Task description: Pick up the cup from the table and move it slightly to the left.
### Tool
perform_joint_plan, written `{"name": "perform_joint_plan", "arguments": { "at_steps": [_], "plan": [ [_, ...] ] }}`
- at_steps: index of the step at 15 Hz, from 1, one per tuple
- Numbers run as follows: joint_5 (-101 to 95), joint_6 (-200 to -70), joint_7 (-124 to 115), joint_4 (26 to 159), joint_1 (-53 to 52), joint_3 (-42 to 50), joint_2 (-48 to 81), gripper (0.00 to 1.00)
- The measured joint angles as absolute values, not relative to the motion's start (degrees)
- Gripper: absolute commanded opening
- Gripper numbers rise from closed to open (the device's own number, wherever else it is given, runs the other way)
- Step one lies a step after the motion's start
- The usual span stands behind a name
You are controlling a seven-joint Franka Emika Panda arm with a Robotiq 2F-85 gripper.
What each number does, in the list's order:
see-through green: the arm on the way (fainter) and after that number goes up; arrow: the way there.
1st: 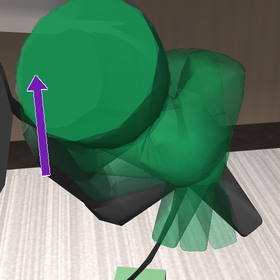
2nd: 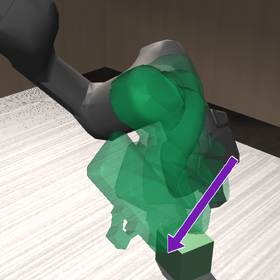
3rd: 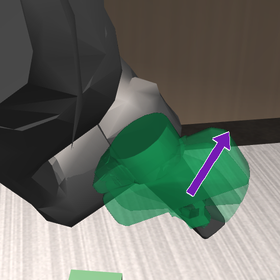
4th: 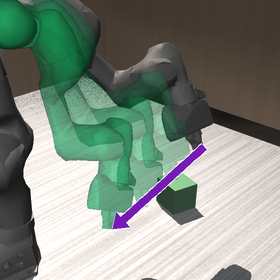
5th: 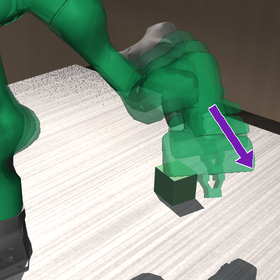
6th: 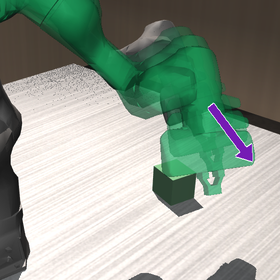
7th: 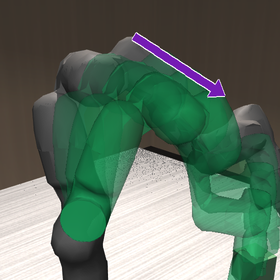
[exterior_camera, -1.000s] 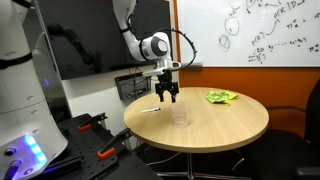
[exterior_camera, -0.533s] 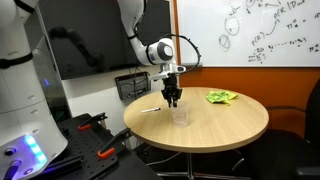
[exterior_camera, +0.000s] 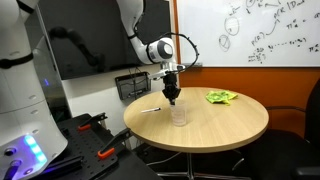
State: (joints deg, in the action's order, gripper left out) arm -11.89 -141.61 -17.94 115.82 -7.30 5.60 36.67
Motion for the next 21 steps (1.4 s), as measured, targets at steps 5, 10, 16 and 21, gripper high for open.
{"name": "perform_joint_plan", "arguments": {
  "at_steps": [5,10,16,21],
  "plan": [
    [-6.86,-141.20,-17.96,115.77,-8.35,1.38,34.36,0.01],
    [-4.78,-141.21,-22.25,116.49,-11.63,-0.04,33.84,0.01],
    [-4.97,-141.39,-27.48,119.62,-14.57,1.58,33.87,0.01],
    [-4.98,-142.65,-27.62,120.82,-14.97,2.46,33.80,0.46]
  ]
}}
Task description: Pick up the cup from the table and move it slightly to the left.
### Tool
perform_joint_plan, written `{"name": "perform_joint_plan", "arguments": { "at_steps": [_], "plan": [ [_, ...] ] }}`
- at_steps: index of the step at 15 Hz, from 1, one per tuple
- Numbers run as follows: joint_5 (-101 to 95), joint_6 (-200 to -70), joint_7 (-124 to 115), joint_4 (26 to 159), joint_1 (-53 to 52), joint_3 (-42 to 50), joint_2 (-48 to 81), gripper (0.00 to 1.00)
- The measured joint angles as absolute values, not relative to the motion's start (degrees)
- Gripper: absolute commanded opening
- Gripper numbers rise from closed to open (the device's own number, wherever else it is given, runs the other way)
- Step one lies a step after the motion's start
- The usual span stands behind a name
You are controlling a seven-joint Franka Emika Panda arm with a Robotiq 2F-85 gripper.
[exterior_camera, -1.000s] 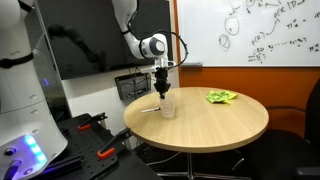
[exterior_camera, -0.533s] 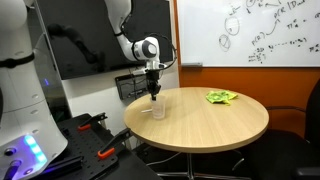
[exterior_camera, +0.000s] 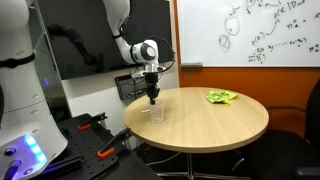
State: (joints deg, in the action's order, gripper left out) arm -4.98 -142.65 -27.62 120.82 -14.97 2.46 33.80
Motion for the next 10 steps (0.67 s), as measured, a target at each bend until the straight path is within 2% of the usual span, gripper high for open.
{"name": "perform_joint_plan", "arguments": {
  "at_steps": [5,7,10],
  "plan": [
    [-5.07,-141.89,-26.99,122.70,-14.85,2.23,30.42,0.83],
    [-3.97,-137.15,-24.46,124.18,-14.43,1.08,26.18,0.98],
    [1.40,-131.82,-18.08,126.35,-12.14,-2.51,17.78,1.00]
  ]
}}
